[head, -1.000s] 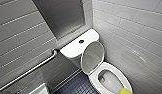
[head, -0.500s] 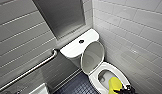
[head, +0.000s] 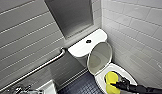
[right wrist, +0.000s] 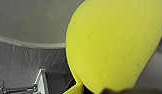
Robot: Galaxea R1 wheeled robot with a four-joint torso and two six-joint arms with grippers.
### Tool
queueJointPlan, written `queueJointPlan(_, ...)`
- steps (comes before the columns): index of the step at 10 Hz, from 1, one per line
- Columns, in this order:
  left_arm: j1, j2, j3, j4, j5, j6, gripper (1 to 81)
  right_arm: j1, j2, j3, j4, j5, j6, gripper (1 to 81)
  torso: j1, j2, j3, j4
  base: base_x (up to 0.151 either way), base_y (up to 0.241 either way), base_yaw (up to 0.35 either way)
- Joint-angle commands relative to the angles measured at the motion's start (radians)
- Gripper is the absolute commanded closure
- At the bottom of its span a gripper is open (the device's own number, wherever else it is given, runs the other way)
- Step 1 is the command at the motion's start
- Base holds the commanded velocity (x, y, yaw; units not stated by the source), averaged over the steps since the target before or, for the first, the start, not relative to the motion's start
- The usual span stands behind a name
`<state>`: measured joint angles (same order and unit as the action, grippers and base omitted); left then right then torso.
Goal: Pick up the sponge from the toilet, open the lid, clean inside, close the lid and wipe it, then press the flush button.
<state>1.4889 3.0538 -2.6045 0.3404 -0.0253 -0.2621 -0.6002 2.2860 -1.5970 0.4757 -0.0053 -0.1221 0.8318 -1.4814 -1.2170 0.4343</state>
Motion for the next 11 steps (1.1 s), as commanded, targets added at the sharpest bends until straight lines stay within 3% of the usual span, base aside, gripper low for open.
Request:
queueJointPlan(1, 0.03, -0.016, -0.002, 0.002, 0.085, 0.003, 1.0, 0.11, 0.032, -0.015, 0.021, -0.078, -0.001, 81.1, 0.0, 0.0, 0.0, 0.092, 0.0, 0.0, 0.0)
queueJointPlan(4, 0.029, -0.019, -0.003, 0.0, 0.084, 0.003, 1.0, 0.134, 0.083, -0.067, 0.024, -0.111, -0.001, 81.1, 0.0, 0.0, 0.0, 0.202, 0.0, 0.0, 0.0)
queueJointPlan(5, 0.029, -0.021, -0.003, 0.0, 0.084, 0.003, 1.0, 0.134, 0.097, -0.09, 0.024, -0.113, 0.001, 81.1, 0.0, 0.0, 0.0, 0.14, 0.0, 0.0, 0.0)
queueJointPlan(7, 0.029, -0.022, -0.003, -0.001, 0.084, 0.003, 1.0, 0.102, 0.125, -0.161, 0.044, -0.105, 0.007, 81.1, 0.0, 0.0, 0.0, 0.191, 0.0, 0.0, 0.0)
queueJointPlan(11, 0.029, -0.021, -0.003, -0.001, 0.084, 0.003, 1.0, 0.038, 0.086, -0.15, 0.061, 0.011, 0.009, 81.1, 0.0, 0.0, 0.0, 0.194, 0.0, 0.0, 0.0)
